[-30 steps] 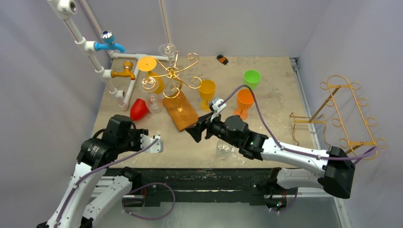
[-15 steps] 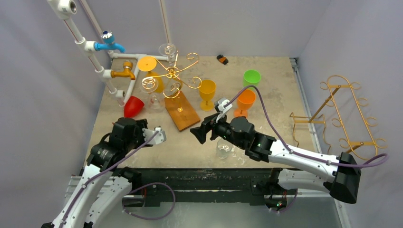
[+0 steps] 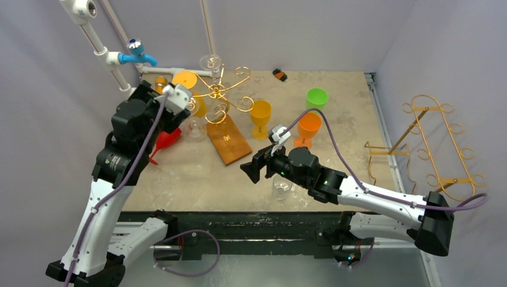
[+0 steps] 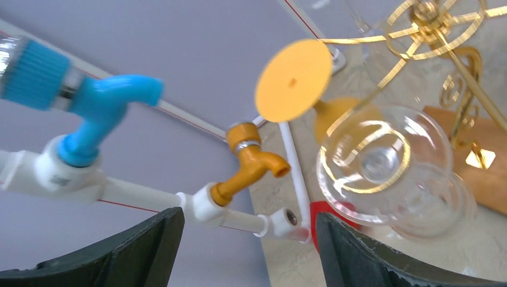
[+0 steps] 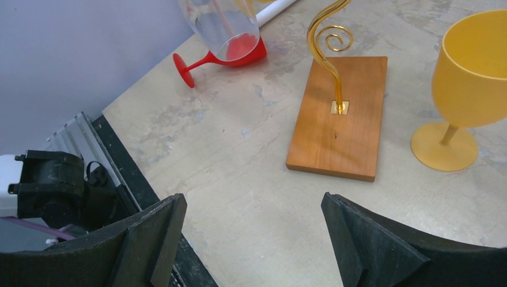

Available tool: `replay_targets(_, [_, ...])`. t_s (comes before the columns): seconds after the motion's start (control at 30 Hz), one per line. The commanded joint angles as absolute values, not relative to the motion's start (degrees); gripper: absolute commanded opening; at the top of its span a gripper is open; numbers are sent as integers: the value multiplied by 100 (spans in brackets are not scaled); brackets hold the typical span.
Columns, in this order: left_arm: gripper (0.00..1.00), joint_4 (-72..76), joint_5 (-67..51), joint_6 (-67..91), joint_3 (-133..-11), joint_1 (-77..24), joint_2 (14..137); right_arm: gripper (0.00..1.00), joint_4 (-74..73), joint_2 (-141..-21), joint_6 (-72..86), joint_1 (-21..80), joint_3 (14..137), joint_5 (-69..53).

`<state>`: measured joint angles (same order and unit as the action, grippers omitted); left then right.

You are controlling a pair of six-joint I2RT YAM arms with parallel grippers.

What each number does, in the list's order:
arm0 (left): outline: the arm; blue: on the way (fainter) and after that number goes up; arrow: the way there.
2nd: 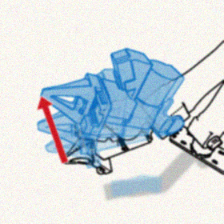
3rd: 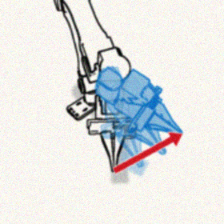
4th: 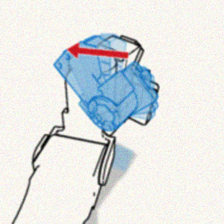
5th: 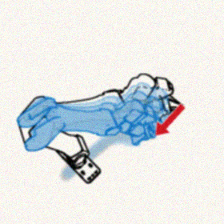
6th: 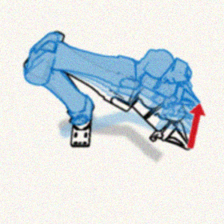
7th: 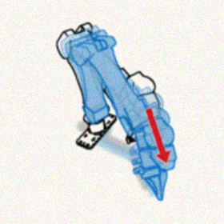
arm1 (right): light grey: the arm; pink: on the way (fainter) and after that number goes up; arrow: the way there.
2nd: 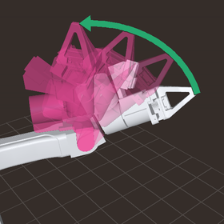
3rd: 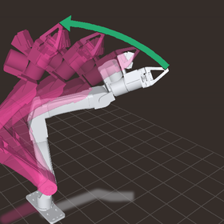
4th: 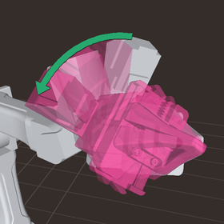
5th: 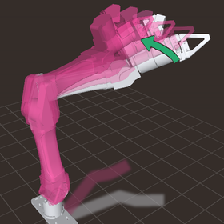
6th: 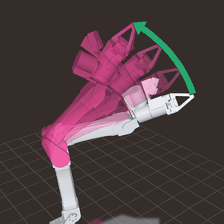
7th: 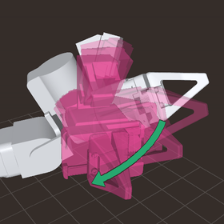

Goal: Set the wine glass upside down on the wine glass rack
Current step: Move the distractor to the center of the board.

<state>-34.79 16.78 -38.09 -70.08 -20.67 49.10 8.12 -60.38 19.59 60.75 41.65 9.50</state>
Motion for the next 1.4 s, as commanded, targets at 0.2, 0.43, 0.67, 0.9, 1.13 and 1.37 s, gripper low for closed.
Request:
replay_targets(0.2, [90, -4757, 2302, -2133, -10412, -1775, 5925, 96, 844, -5924, 1872, 6117, 4204, 973])
replay_targets(0.43, [93, -4649, 3551, -2493, -13274, -2342, 6869, 96, 783, -5871, 1890, 6113, 4221, 924])
replay_targets(0.67, [99, -3287, 5128, -3675, -11081, -2979, 5928, 96, 782, -5899, 1888, 6111, 4299, 852])
replay_targets(0.9, [95, -4740, 3332, -3275, -13523, -3009, 7571, 96, 676, -6089, 1890, 6109, 4432, 776])
replay_targets(1.13, [100, -3168, 2783, -3862, -13336, -3014, 8527, 96, 550, -6115, 1955, 6116, 4621, 971])
replay_targets(1.37, [100, -1688, 2645, -4144, -12783, -1215, 8709, 97, 480, -6262, 1918, 6114, 4683, 1055])
